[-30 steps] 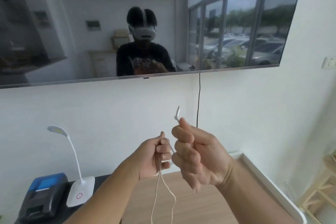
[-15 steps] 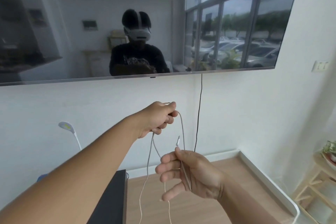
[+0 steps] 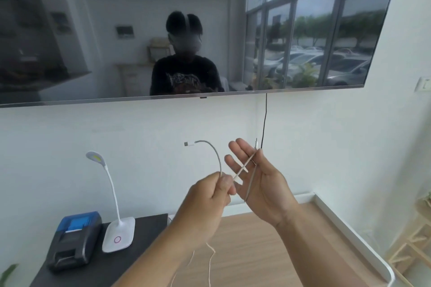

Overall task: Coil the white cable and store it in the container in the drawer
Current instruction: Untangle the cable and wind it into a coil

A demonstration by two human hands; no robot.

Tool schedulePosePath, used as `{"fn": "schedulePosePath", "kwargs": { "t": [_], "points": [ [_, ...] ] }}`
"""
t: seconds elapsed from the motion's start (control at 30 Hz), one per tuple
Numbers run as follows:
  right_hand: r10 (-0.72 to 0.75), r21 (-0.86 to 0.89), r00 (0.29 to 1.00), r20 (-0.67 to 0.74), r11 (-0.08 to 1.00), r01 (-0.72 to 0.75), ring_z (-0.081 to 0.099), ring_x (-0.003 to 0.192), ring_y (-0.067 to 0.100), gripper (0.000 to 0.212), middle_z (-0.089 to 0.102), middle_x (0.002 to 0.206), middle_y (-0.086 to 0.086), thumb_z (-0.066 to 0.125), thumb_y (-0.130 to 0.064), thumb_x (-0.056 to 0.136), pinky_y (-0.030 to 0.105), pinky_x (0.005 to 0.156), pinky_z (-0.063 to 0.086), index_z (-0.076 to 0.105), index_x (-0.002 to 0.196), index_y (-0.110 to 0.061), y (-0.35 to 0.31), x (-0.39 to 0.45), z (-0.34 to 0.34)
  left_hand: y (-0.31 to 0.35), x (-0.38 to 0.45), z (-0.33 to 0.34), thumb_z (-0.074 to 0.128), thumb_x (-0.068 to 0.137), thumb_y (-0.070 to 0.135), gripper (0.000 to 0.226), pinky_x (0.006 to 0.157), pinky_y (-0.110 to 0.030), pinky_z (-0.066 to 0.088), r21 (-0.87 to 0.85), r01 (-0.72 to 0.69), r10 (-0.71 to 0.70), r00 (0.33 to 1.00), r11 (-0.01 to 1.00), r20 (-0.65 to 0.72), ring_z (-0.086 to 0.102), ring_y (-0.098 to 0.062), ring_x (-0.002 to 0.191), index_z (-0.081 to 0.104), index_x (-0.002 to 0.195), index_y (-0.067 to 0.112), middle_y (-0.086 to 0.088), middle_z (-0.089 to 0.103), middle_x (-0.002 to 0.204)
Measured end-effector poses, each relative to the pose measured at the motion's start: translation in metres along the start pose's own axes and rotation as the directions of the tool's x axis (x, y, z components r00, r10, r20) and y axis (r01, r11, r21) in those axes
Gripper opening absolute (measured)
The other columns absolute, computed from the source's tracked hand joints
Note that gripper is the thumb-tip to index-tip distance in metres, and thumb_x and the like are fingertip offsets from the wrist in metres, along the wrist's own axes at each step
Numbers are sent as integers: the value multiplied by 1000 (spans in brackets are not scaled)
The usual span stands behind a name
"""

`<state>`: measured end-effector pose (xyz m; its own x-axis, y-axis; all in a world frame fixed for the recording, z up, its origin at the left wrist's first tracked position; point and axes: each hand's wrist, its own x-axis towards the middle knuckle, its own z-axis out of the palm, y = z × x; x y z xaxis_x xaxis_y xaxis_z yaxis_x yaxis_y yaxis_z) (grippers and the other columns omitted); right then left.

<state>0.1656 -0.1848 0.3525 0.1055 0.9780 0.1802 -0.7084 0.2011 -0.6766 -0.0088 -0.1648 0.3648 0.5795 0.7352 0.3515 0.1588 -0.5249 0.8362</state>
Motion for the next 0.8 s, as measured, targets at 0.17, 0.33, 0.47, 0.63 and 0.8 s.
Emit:
{"fn": "schedulePosePath", "kwargs": {
  "t": [0.17, 0.33, 0.47, 0.63, 0.8],
  "points": [
    [-59, 125, 996, -63, 990, 67, 73, 84, 20, 40, 78, 99, -1, 36, -36, 111, 41, 85, 61, 67, 112, -11, -11, 18, 23, -39, -41, 24, 41, 92, 62, 40, 44, -20, 31, -204, 114, -111, 993, 972, 27, 34, -9, 48, 59, 76, 30, 12, 46, 55],
    [11, 327, 995, -98, 945, 22, 62, 53, 10, 37, 61, 64, -6, 39, -34, 111, 29, 60, 63, 59, 84, -17, -37, 28, 44, -60, -49, 26, 53, 87, 65, 41, 39, -17, 30, -412, 325, -269, 944, 851, 188, 31, -8, 45, 62, 73, 28, 9, 45, 55],
    [147, 505, 951, 272, 819, -271, 43, 37, 11, 48, 63, 55, 7, 35, -35, 110, 23, 40, 51, 58, 77, -9, -43, 13, 54, -63, -37, 13, 61, 83, 58, 39, 36, -18, 23, -590, 503, -432, 860, 631, 270, 29, -10, 42, 60, 64, 25, 6, 39, 52],
    [237, 245, 834, 499, 884, -397, 47, 31, 19, 45, 70, 60, 13, 25, -39, 111, 27, 35, 50, 52, 88, -11, -12, -23, 51, -49, 9, -22, 47, 101, 49, 46, 42, -24, 27, -630, 537, -457, 836, 561, 305, 30, -12, 44, 52, 63, 23, 7, 31, 52],
    [312, 77, 877, 366, 929, -362, 61, 34, 15, 41, 76, 80, 12, 37, -43, 106, 20, 29, 46, 62, 92, -13, 17, -45, 32, -8, 56, -43, 46, 104, 45, 41, 41, -23, 28, -476, 546, -430, 837, 690, 338, 28, -10, 42, 53, 71, 21, 9, 33, 50]
  ]
}}
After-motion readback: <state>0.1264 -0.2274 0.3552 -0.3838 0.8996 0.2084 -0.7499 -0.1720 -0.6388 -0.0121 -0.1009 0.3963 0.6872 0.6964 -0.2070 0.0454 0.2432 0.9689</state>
